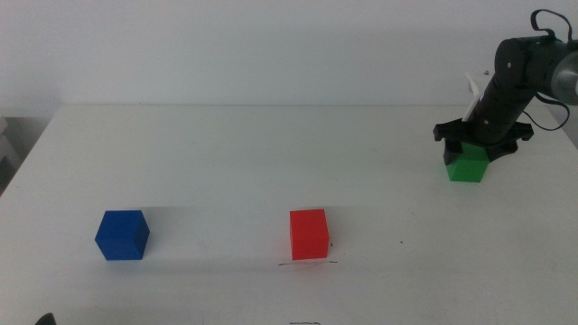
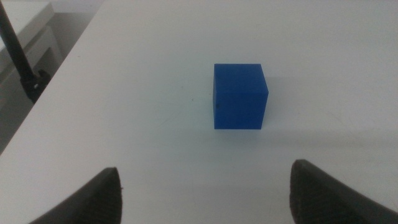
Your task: Stack red cubes first, then green, then blue cubes in a specific spot.
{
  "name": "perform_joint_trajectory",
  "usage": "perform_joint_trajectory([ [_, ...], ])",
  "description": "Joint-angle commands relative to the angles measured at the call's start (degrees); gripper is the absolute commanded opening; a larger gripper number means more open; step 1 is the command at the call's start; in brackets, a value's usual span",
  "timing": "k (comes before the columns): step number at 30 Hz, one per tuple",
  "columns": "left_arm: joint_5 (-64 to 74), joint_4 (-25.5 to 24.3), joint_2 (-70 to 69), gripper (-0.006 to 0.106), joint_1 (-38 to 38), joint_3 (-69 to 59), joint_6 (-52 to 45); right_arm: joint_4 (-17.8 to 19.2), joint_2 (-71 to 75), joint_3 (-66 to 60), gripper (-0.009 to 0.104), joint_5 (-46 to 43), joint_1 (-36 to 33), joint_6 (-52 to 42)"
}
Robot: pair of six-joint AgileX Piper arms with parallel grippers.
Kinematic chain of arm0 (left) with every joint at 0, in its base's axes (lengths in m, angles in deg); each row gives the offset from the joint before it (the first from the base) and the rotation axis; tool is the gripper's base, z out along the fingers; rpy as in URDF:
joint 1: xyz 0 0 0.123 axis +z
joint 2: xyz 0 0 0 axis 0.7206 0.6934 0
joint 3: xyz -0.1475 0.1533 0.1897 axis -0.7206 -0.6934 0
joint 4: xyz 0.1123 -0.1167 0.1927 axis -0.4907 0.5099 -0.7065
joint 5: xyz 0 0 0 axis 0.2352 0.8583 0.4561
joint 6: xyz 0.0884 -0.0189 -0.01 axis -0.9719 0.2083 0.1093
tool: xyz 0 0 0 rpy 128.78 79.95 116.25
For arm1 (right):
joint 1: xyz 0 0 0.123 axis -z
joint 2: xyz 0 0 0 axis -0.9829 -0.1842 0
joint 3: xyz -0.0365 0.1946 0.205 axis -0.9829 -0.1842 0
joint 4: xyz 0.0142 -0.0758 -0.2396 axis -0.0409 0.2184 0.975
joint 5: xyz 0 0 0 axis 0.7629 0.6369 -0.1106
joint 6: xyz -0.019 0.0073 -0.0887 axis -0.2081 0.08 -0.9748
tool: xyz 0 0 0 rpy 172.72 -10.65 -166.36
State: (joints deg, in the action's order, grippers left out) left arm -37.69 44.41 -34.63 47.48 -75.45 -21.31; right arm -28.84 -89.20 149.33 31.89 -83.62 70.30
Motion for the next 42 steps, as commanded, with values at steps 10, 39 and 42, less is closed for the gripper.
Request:
perform_joint_trajectory([
  [10, -4.36, 0.84, -1.46, 0.091, -0.25, 0.10, 0.11, 2.53, 8.05, -1.24, -0.001, 0.35, 0.16, -0.22],
  [39, -4.36, 0.84, -1.46, 0.091, -0.25, 0.10, 0.11, 12.18, 43.67, -29.00, -0.001, 6.07, -25.32, 32.35],
  [42, -4.36, 0.84, -1.46, 0.091, -0.25, 0.10, 0.11, 14.03, 38.99, -23.76, -0.001, 9.44, -29.38, 35.73],
])
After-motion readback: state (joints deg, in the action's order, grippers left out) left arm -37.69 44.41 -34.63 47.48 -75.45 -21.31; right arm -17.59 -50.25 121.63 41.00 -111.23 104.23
